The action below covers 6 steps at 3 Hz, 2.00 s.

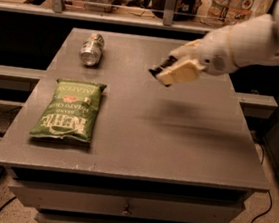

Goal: Move rxbar chocolate near 7up can

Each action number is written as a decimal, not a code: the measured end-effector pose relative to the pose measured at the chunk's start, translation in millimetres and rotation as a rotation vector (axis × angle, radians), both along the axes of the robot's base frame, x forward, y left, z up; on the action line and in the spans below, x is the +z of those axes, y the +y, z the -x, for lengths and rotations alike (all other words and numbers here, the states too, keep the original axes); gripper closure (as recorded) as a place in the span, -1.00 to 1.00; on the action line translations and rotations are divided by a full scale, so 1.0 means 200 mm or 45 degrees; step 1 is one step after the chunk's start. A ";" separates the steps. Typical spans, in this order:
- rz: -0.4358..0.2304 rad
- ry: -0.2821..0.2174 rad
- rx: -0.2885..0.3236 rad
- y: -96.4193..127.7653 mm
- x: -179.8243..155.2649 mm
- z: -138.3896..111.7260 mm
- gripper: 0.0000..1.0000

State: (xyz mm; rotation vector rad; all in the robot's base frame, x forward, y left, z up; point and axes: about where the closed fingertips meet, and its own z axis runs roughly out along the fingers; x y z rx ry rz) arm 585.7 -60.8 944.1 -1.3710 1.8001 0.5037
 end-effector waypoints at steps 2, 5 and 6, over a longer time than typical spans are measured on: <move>-0.102 -0.075 0.088 0.48 -0.12 -0.37 1.00; -0.097 -0.063 0.049 0.77 -0.27 -0.78 -0.40; -0.131 -0.038 0.042 0.80 -0.28 -0.85 -0.86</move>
Offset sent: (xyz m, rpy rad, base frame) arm 0.1178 0.1484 -0.0406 0.0968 -0.0884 0.1027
